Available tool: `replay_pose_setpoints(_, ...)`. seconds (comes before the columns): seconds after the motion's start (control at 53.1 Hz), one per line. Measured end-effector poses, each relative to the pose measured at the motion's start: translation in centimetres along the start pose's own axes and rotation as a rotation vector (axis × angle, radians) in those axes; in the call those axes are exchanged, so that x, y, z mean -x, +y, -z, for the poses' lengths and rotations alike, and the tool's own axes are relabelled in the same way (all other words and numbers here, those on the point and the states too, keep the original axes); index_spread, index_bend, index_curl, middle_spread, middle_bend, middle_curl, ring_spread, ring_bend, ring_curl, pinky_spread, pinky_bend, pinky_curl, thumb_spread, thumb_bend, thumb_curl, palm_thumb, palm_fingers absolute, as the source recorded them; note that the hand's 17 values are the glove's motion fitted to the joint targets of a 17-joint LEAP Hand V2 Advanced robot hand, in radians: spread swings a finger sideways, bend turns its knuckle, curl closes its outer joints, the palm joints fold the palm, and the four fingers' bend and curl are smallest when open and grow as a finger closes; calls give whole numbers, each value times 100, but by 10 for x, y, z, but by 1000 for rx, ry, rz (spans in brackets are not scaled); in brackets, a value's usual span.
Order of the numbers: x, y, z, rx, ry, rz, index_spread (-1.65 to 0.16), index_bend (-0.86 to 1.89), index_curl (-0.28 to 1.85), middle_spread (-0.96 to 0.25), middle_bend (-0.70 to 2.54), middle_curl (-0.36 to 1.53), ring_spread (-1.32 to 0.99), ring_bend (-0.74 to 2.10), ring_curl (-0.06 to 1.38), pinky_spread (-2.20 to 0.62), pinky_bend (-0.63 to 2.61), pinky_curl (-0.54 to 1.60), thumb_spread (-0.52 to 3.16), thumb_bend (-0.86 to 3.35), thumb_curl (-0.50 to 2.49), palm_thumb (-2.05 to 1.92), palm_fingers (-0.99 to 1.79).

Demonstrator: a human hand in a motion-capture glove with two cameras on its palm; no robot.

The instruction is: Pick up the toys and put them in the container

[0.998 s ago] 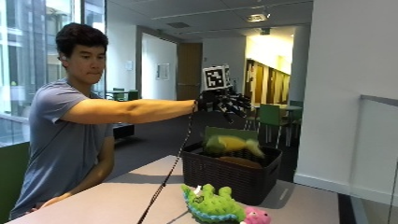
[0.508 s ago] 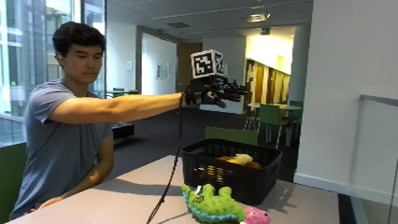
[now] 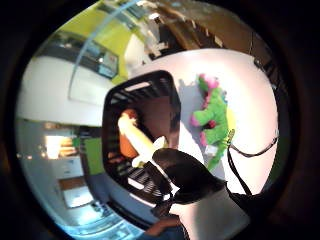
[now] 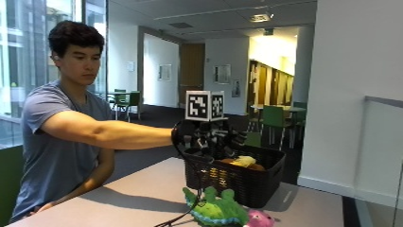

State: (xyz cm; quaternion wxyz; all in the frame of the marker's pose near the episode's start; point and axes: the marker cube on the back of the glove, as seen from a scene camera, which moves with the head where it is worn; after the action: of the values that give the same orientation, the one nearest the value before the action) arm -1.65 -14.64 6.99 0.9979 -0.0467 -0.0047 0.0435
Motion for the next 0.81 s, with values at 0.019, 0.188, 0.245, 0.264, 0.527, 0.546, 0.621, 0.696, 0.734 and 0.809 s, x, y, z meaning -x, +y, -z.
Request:
replay_pose_setpoints(0.019, -2, -1, -7, 11, -3, -1, -31, 8, 16, 1, 16, 40, 3, 65, 27, 5, 144, 38, 102, -5, 32, -4, -16)
replay_pose_setpoints(0.188, -11, -6, -62, 89, 5, -10, -31, 6, 14, 1, 17, 38, 3, 64, 27, 5, 144, 37, 101, -4, 30, -3, -18)
replay_pose_setpoints(0.245, -14, -8, -82, 113, 12, -10, -30, 6, 13, 2, 16, 37, 3, 64, 27, 5, 144, 37, 102, -4, 30, -3, -18)
replay_pose_setpoints(0.264, -14, -8, -87, 121, 11, -10, -30, 6, 13, 2, 17, 37, 3, 63, 27, 5, 145, 37, 102, -4, 30, -3, -19)
replay_pose_setpoints(0.527, -17, -9, -152, 215, -28, -19, -29, 3, 9, 3, 13, 33, 4, 61, 27, 5, 149, 37, 100, -4, 30, -3, -26)
replay_pose_setpoints(0.546, -16, -9, -155, 222, -33, -19, -29, 2, 9, 3, 13, 32, 4, 61, 27, 5, 150, 37, 99, -4, 30, -2, -26)
replay_pose_setpoints(0.621, -12, -9, -170, 244, -50, -23, -28, 2, 8, 4, 13, 31, 4, 60, 27, 5, 151, 37, 98, -4, 29, -3, -27)
replay_pose_setpoints(0.696, -9, -10, -182, 227, -61, -38, -28, 2, 7, 4, 13, 30, 4, 60, 27, 5, 152, 37, 98, -4, 29, -2, -28)
replay_pose_setpoints(0.734, -7, -12, -185, 212, -61, -47, -28, 2, 7, 4, 13, 30, 4, 60, 27, 4, 152, 37, 100, -3, 29, -2, -28)
replay_pose_setpoints(0.809, -4, -15, -185, 189, -45, -52, -28, 5, 8, 5, 13, 29, 3, 60, 27, 3, 151, 37, 110, 0, 30, 3, -26)
